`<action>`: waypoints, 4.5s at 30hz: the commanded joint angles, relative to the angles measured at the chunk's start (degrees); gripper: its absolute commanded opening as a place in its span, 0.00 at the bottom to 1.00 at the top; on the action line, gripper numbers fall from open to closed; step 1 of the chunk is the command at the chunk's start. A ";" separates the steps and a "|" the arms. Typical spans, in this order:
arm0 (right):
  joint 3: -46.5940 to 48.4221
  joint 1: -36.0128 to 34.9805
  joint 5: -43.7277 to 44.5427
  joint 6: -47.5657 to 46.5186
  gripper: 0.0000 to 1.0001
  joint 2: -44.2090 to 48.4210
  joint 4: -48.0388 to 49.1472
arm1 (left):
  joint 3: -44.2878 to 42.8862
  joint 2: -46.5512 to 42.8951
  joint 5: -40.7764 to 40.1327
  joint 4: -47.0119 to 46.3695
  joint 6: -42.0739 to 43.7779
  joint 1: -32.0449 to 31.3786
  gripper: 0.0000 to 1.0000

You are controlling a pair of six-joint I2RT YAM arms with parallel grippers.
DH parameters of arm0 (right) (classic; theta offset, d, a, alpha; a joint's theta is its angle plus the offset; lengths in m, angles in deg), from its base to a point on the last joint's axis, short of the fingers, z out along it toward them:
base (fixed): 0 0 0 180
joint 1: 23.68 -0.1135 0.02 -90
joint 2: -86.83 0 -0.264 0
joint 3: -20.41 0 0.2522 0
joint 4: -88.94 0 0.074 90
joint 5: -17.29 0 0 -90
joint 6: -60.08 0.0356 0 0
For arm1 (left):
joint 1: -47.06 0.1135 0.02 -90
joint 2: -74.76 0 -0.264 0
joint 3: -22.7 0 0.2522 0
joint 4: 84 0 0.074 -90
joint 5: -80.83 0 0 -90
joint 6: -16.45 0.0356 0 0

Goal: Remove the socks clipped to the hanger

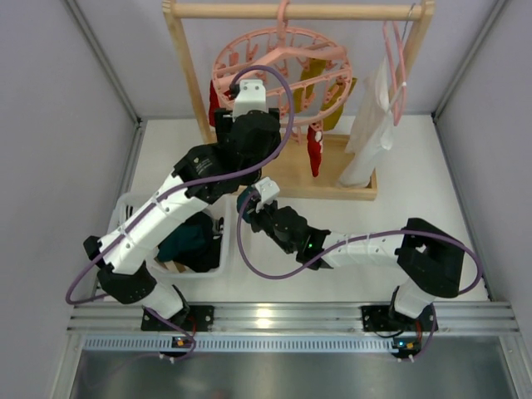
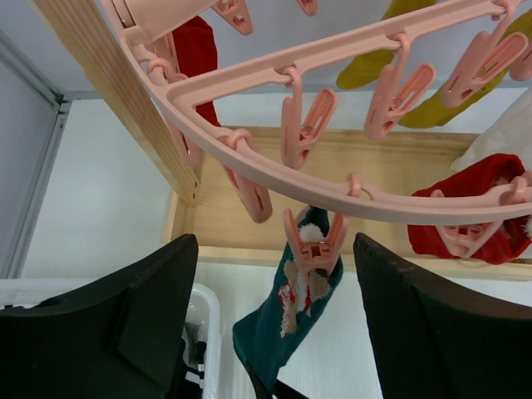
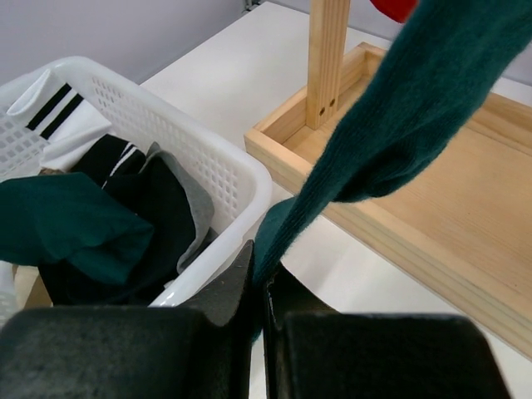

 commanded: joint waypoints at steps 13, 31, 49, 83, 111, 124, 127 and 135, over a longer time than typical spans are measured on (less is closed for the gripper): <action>3.25 -1.13 -3.32 1.06 0.00 -1.51 0.85 | 1.48 2.81 3.18 -7.22 -0.10 1.11 0.69; 5.00 -1.13 -2.62 0.70 0.00 -3.45 -0.38 | 2.28 -1.41 3.80 -6.95 1.39 -0.83 0.66; 4.21 -1.66 -3.50 0.26 0.00 -2.48 -0.47 | 1.05 3.95 -2.00 -7.22 0.86 2.42 0.60; -12.58 -0.26 -14.54 -1.31 0.00 22.48 -10.74 | 15.43 -12.47 4.69 -8.09 -1.60 6.21 0.98; 40.96 1.06 -46.40 -3.60 0.95 -21.82 -28.42 | 30.14 -42.02 -9.56 -7.83 1.04 6.21 0.98; 26.82 1.41 -40.43 -8.79 0.99 -4.08 -30.36 | 32.68 -45.09 -8.42 -7.83 2.18 6.21 0.99; 19.00 1.85 -35.26 -7.91 0.99 6.61 -29.74 | 32.95 -46.23 -5.88 -7.83 2.97 6.21 0.98; 3.43 9.46 -19.14 -1.25 0.99 26.77 -40.62 | 38.65 -50.63 0.99 -8.09 2.98 6.21 0.98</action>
